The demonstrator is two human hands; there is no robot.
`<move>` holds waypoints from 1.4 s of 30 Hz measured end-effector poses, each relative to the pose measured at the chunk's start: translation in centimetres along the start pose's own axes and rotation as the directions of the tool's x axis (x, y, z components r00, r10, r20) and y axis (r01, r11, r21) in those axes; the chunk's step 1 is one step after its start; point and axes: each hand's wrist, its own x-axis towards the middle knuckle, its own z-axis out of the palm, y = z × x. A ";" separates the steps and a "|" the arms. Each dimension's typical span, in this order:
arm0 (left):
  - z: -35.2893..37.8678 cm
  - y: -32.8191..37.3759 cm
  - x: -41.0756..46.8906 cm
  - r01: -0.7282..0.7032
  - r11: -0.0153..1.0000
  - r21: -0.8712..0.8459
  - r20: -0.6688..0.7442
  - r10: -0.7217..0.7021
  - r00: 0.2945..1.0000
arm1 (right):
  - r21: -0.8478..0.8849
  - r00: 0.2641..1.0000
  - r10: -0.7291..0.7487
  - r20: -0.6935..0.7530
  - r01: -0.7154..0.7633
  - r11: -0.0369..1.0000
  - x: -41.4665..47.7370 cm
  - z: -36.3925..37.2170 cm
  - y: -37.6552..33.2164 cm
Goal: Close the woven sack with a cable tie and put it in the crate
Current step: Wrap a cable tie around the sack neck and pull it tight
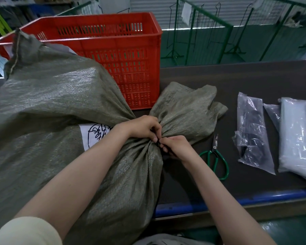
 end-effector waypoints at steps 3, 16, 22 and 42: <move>0.2 -0.5 0.2 0.023 1.000 0.017 -0.009 -0.023 1.000 | 0.042 1.000 -0.014 -0.016 0.014 0.999 -0.6 -0.3 0.2; 0.4 -0.9 0.4 0.080 0.997 -0.005 0.004 -0.080 0.997 | -0.197 0.990 0.078 0.118 -0.054 0.979 -1.7 -2.4 -0.4; 0.4 -0.7 0.4 0.057 0.998 0.007 0.006 -0.057 0.998 | -0.245 0.998 0.049 0.046 -0.036 0.969 0.8 0.0 -1.1; 0.4 -0.9 0.7 0.095 0.994 0.045 0.035 -0.096 0.995 | 0.014 1.000 0.002 0.011 -0.002 1.000 -0.9 -0.1 0.9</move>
